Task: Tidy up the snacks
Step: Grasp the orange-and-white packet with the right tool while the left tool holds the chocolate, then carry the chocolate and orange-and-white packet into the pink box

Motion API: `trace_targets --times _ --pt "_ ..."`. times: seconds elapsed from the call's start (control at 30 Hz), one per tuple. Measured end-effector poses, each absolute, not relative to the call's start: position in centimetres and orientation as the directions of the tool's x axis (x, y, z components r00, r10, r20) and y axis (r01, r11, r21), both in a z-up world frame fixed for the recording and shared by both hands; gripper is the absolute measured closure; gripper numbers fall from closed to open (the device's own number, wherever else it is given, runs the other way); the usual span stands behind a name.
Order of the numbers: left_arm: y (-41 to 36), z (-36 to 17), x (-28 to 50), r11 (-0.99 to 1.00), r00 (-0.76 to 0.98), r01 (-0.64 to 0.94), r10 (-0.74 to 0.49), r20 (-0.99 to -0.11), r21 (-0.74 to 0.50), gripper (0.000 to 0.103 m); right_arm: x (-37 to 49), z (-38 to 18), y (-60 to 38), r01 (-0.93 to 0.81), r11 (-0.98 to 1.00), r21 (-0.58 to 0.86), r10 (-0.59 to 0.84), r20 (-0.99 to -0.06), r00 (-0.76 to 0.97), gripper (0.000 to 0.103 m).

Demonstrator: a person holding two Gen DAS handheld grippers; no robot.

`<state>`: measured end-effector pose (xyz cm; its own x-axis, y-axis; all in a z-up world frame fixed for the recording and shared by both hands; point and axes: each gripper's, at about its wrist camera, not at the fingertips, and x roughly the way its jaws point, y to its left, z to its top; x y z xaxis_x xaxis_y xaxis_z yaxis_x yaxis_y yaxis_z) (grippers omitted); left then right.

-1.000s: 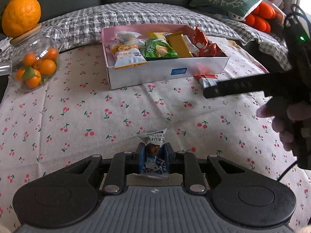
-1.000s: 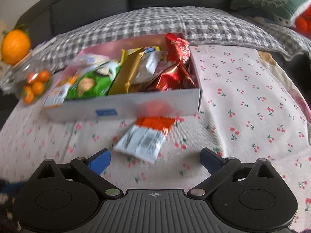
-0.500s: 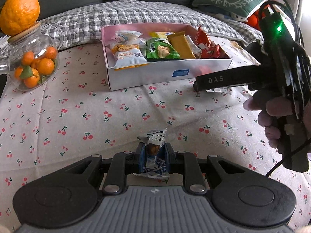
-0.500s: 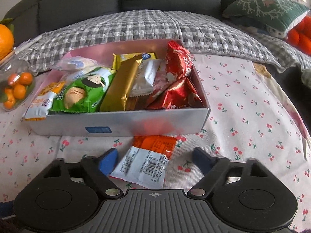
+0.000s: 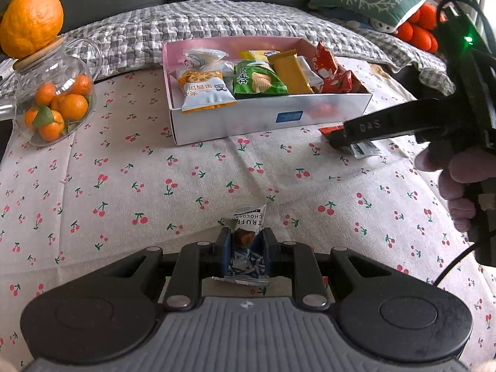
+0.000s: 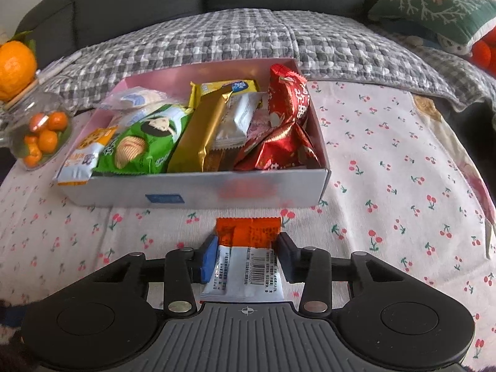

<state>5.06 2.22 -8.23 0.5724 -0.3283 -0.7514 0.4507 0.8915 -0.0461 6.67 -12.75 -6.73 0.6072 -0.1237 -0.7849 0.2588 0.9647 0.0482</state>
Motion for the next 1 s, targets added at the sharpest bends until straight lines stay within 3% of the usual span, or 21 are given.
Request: trace_targets --times 0.47,0.73,1.0 --pt "2.1 -8.1 5.1 0.891 0.569 0.452 -0.327 -0.754 -0.045 0.084 3.7 -6.2 -14.3 0.201 0.972 0.122 -0.019 -0.812 0.583 0.063" --pt "1.7 -7.0 5.7 0.893 0.576 0.443 -0.347 -0.740 -0.073 0.084 3.0 -5.4 -16.3 0.256 0.929 0.267 0.093 -0.839 0.537 0.063" --pt "1.5 -4.6 6.6 0.914 0.636 0.391 -0.356 -0.685 -0.112 0.084 3.3 -3.4 -17.5 0.299 0.867 0.400 0.162 -0.792 0.589 0.063"
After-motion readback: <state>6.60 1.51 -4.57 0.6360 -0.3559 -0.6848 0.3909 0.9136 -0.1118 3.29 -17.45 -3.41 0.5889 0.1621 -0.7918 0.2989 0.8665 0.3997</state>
